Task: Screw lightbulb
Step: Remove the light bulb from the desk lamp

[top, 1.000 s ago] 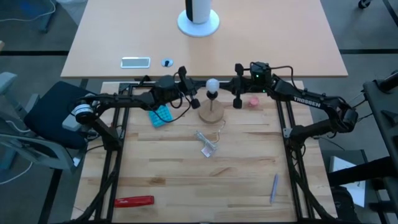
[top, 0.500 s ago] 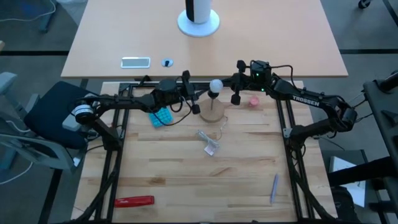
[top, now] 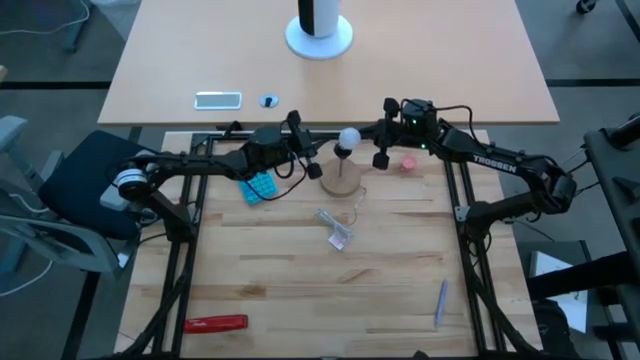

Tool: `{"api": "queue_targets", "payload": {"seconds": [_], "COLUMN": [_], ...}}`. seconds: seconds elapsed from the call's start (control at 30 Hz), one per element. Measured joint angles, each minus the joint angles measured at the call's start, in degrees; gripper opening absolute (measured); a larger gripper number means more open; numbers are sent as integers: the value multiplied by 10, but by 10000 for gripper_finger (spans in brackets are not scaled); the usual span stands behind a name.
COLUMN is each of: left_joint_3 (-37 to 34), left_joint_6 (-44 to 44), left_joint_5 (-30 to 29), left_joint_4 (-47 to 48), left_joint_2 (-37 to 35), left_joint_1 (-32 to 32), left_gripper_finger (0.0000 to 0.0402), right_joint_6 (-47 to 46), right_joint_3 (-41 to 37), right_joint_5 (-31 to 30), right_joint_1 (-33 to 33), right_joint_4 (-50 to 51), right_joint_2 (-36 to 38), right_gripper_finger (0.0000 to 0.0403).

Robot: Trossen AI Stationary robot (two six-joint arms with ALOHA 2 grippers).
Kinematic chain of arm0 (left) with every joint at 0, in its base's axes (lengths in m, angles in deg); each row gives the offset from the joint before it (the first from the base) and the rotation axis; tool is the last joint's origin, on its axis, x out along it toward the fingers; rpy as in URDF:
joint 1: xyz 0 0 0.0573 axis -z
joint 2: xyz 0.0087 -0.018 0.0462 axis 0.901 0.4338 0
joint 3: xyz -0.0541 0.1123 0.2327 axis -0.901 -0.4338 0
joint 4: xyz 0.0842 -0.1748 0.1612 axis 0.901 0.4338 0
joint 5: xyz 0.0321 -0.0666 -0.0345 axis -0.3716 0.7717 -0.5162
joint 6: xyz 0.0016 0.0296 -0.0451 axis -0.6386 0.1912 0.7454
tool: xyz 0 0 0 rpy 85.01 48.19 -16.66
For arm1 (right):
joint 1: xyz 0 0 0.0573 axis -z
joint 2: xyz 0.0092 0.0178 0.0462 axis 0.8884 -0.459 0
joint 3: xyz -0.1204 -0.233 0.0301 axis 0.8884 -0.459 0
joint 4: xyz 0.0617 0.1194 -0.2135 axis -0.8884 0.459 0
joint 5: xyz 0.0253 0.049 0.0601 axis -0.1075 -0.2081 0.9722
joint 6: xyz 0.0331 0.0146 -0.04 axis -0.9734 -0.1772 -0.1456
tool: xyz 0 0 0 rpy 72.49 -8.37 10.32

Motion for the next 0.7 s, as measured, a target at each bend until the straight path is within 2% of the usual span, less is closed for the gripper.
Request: {"api": "queue_targets", "payload": {"seconds": [0.27,0.33,0.47,0.5,0.6,0.7], "left_joint_3": [0,0,0,0,0,0], "left_joint_6": [-1,3,10,11,12,12], "left_joint_5": [0,0,0,0,0,0], "left_joint_4": [16,24,30,31,33,29], "left_joint_2": [-1,-1,-1,-1,0,6], "left_joint_1": [0,0,0,0,-1,-1], "left_gripper_finger": [0,0,0,0,0,0], "right_joint_6": [10,11,17,15,14,14], "right_joint_3": [-14,-16,-18,-19,-22,-23], "right_joint_5": [8,37,192,207,206,208], "right_joint_1": [20,30,64,70,75,74], "right_joint_4": [4,17,27,26,25,15], "right_joint_2": [1,1,1,0,-12,-26], "right_gripper_finger": [0,0,0,0,11,39]}}
